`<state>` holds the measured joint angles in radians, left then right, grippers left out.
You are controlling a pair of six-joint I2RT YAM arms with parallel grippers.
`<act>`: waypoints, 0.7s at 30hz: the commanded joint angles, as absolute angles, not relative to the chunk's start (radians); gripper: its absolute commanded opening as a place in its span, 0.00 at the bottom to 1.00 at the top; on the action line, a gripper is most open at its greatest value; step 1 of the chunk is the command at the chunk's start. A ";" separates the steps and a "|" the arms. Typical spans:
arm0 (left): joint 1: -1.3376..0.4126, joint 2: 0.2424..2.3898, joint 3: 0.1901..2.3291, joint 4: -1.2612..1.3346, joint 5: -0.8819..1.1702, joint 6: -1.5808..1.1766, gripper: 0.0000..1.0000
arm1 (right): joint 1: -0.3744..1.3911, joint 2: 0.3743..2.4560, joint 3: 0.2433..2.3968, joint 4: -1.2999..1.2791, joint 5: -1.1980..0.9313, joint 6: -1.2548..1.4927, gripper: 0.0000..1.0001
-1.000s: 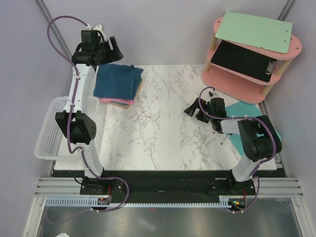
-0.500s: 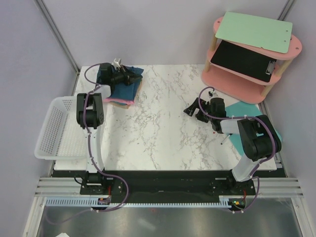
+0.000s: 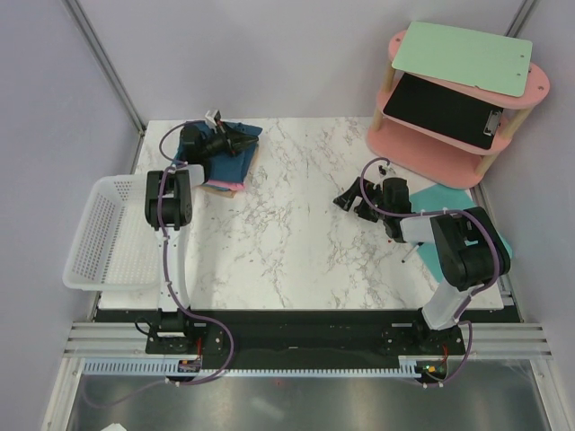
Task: Fold and stack the t-shirts
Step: Put the neatly folded tshirt into the corner of the board with the left arm
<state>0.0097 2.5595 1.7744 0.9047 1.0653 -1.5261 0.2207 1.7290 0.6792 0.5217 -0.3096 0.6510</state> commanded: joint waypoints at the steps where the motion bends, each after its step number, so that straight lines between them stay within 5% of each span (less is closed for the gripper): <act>1: 0.031 2.574 1.766 0.951 1.115 -1.571 0.02 | 0.227 1.782 0.670 0.431 -0.308 0.638 0.98; 8: 0.032 2.393 1.792 0.749 1.134 -1.357 0.02 | 0.226 1.793 0.663 0.437 -0.308 0.634 0.98; 12: 0.029 2.222 1.894 0.211 1.092 -1.015 0.02 | 0.226 1.798 0.660 0.448 -0.313 0.640 0.98; 15: 0.015 2.160 2.021 -0.224 0.906 -0.648 0.02 | 0.226 1.799 0.658 0.454 -0.314 0.644 0.98; 21: -0.044 2.082 2.131 -0.561 0.451 -0.353 0.03 | 0.227 1.809 0.660 0.457 -0.314 0.646 0.98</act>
<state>0.0032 2.1525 2.0705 -0.1936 0.7818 -0.6838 0.2207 1.7535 0.6834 0.5648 -0.3218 0.6525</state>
